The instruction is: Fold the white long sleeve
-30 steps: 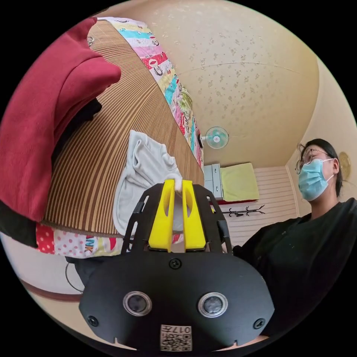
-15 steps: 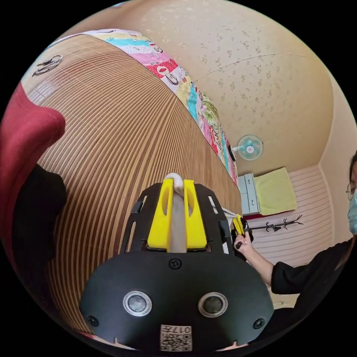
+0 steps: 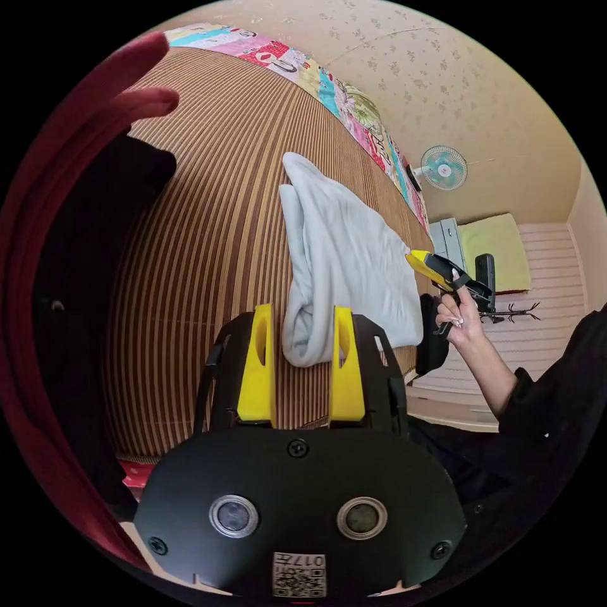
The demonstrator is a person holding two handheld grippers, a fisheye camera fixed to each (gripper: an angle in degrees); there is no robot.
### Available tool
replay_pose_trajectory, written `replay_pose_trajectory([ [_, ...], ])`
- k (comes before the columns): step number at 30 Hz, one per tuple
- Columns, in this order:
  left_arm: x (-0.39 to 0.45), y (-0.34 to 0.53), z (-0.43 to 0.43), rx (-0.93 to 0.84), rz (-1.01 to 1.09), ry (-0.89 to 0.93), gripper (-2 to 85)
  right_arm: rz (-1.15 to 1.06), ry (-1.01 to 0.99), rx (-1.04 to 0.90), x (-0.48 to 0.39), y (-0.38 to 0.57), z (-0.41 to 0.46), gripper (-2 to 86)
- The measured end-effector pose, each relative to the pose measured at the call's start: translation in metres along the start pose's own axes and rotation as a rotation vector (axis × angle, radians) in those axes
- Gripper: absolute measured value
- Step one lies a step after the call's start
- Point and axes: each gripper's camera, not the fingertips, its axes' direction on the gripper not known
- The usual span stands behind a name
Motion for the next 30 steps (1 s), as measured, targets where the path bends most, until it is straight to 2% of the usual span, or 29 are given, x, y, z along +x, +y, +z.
replay_pose_trajectory([
  [3,-0.021,0.002,0.010,-0.019,-0.013,0.091,12.9,-0.100,-0.060,-0.146,-0.056,-0.034,0.071,7.0],
  [6,-0.038,0.003,0.018,-0.030,-0.022,0.153,10.8,-0.167,0.059,-0.195,-0.093,-0.050,0.126,4.4],
  [8,-0.045,0.006,0.021,-0.029,-0.009,0.160,8.7,-0.152,0.211,-0.257,-0.101,-0.061,0.170,2.5],
  [10,-0.050,0.011,0.019,-0.008,0.011,0.156,6.1,-0.123,0.224,-0.286,-0.099,-0.069,0.193,2.2],
  [15,-0.049,0.016,-0.003,0.038,0.059,0.225,4.7,0.039,0.098,-0.257,-0.105,-0.088,0.169,4.3],
  [18,-0.028,0.017,-0.016,0.083,0.096,0.231,4.6,0.065,0.127,-0.317,-0.130,-0.095,0.154,14.8],
  [20,-0.011,0.015,-0.024,0.116,0.130,0.232,4.6,-0.001,0.193,-0.440,-0.159,-0.099,0.162,18.9],
  [22,0.009,0.013,-0.029,0.131,0.191,0.201,4.5,-0.077,0.259,-0.572,-0.182,-0.102,0.178,19.0],
  [24,0.028,0.011,-0.027,0.128,0.249,0.157,4.5,-0.172,0.416,-0.671,-0.204,-0.104,0.191,18.4],
  [26,0.036,0.009,-0.023,0.116,0.272,0.152,4.5,-0.311,0.677,-0.791,-0.222,-0.100,0.210,17.0],
  [28,0.039,0.005,-0.020,0.103,0.267,0.141,4.8,-0.400,0.806,-0.872,-0.224,-0.092,0.220,14.8],
  [30,0.037,0.000,-0.018,0.070,0.273,0.159,6.1,-0.425,0.788,-0.888,-0.223,-0.090,0.212,11.4],
])
